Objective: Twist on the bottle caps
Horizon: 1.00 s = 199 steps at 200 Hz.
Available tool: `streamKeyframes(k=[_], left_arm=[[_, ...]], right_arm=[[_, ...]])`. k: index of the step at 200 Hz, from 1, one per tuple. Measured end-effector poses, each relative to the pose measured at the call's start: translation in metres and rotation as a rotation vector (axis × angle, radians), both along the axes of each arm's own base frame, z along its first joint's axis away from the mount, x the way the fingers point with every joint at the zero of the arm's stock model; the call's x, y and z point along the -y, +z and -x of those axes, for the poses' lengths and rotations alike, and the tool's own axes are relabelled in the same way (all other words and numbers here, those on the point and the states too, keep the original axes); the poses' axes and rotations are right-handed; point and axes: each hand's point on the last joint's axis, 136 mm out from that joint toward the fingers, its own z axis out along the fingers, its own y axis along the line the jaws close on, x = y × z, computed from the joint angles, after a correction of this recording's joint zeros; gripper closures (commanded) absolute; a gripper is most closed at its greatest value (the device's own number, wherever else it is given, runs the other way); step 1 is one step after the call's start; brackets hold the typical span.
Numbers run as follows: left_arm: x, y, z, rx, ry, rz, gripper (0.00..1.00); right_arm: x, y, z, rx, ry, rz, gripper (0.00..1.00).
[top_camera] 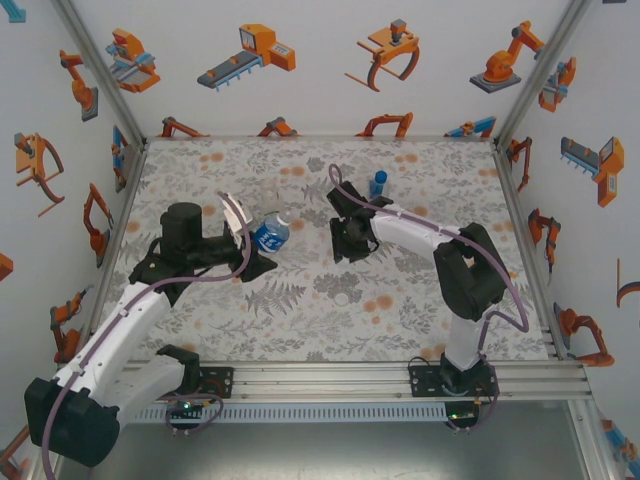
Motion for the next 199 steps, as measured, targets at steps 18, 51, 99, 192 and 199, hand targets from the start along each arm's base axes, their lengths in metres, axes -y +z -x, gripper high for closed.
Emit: streamKeyframes(k=[18,51,99,192,199], left_arm=[[0.000,0.000,0.000,-0.002,0.000,-0.001,1.00],[0.000,-0.001,0.001,-0.005,0.000,-0.002,1.00],[0.000,-0.001,0.001,-0.008,0.000,-0.003,1.00],[0.000,-0.001,0.001,-0.011,0.000,-0.005,1.00],[0.000,-0.001,0.001,-0.011,0.000,-0.005,1.00]], right_arm=[[-0.002,0.000,-0.002,0.006,0.000,-0.005,0.58],[-0.004,-0.006,-0.006,0.006,0.000,-0.004,0.57],[-0.006,-0.012,-0.008,0.002,0.003,0.003,0.56],[-0.007,-0.009,-0.012,0.018,0.018,0.008,0.56],[-0.007,-0.009,-0.012,0.018,0.018,0.008,0.56]])
